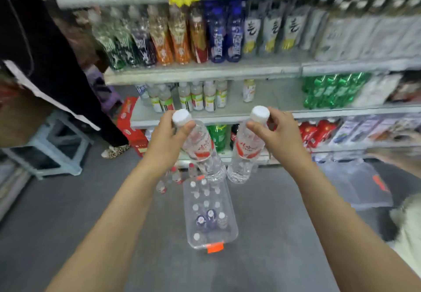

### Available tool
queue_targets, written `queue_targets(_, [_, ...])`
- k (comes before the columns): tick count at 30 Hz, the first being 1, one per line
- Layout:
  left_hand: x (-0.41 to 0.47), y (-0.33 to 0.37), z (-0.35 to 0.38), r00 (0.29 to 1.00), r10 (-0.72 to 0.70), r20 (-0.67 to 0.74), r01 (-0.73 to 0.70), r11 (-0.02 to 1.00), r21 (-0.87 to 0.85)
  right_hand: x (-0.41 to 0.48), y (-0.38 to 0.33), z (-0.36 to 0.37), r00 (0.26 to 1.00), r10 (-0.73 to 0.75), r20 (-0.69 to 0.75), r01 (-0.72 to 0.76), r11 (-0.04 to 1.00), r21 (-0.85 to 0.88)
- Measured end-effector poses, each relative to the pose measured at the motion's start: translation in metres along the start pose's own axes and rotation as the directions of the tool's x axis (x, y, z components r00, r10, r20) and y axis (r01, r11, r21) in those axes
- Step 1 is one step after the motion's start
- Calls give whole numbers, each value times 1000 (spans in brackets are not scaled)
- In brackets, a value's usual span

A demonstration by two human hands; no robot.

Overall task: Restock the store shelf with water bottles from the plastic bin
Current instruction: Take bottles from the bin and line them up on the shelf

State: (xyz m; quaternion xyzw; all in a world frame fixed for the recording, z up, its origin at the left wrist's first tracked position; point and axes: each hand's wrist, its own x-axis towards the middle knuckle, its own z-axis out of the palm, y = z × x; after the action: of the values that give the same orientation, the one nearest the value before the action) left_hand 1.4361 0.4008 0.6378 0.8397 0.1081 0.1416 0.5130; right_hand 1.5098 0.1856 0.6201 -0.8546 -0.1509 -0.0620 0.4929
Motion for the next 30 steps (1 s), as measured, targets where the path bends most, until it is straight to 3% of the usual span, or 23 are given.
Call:
queue_targets(5, [-5, 99, -60, 994, 92, -59, -98, 990, -105, 15, -105, -46, 993, -89, -83, 95, 993, 71])
queue_targets(15, [-8, 211, -152, 956, 251, -151, -244, 968, 63, 24, -251, -90, 946, -260, -195, 295, 938, 180])
queue_targets(24, [31, 228, -195, 916, 292, -274, -299, 954, 18, 76, -295, -74, 929, -317, -192, 360, 897, 256])
queue_targets(30, [101, 235, -210, 893, 332, -304, -329, 942, 62, 159, -307, -56, 864, -433, -257, 489, 844, 220])
